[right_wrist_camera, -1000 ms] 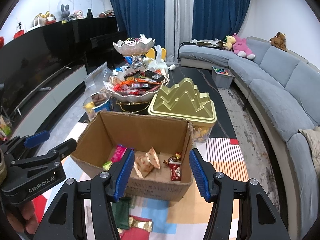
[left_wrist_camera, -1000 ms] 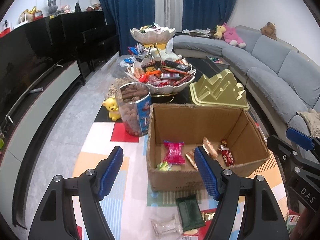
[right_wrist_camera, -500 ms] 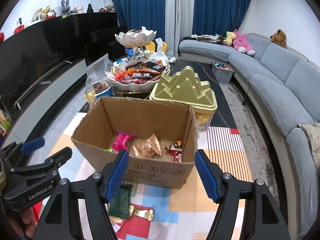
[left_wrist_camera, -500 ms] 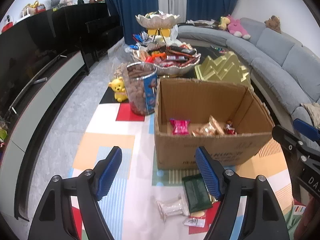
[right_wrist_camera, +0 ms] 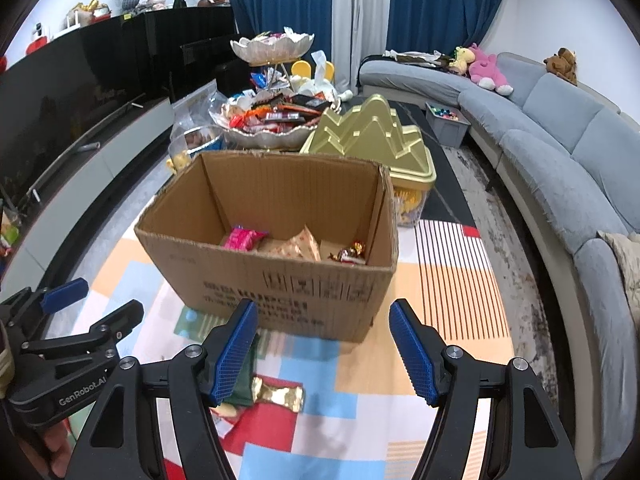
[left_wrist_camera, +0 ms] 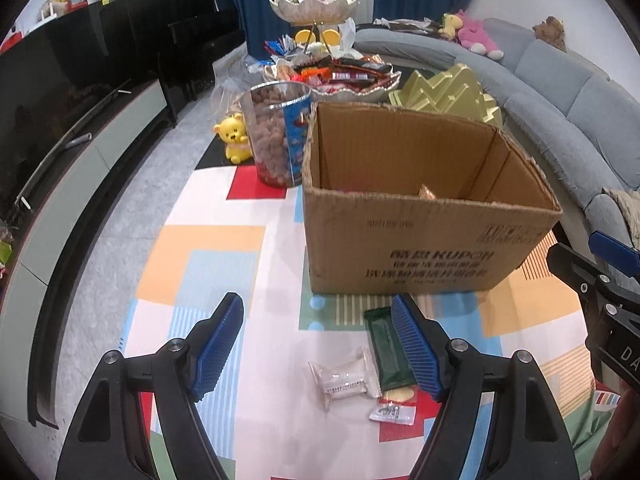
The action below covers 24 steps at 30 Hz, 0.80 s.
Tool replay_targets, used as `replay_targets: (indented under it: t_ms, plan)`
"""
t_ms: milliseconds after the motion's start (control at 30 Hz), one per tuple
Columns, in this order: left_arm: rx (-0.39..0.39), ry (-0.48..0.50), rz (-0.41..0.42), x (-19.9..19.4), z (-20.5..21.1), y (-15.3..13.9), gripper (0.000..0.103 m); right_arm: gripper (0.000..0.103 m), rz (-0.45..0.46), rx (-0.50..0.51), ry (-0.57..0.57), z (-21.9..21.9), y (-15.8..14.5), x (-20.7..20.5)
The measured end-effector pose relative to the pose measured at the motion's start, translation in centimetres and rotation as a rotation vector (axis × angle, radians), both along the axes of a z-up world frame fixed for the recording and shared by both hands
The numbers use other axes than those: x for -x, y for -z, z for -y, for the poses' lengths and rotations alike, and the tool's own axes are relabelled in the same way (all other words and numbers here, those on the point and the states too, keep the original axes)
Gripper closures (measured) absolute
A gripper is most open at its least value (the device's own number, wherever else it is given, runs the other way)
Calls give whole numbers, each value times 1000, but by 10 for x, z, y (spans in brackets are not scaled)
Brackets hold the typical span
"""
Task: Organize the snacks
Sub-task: 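Withdraw both tools from the box toward the remaining snacks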
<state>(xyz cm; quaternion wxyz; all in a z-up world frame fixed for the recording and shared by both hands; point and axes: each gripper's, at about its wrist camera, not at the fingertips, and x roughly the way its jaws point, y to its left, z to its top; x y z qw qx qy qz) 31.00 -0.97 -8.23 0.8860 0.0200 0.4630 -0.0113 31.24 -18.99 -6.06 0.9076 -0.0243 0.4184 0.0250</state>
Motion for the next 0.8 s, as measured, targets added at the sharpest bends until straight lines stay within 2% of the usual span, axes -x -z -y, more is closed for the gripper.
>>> replay_targets:
  t_ms: [800]
  plan:
    - [31,-9,-171,7,6,72,27,34,-125,-21,-12,1,59,11]
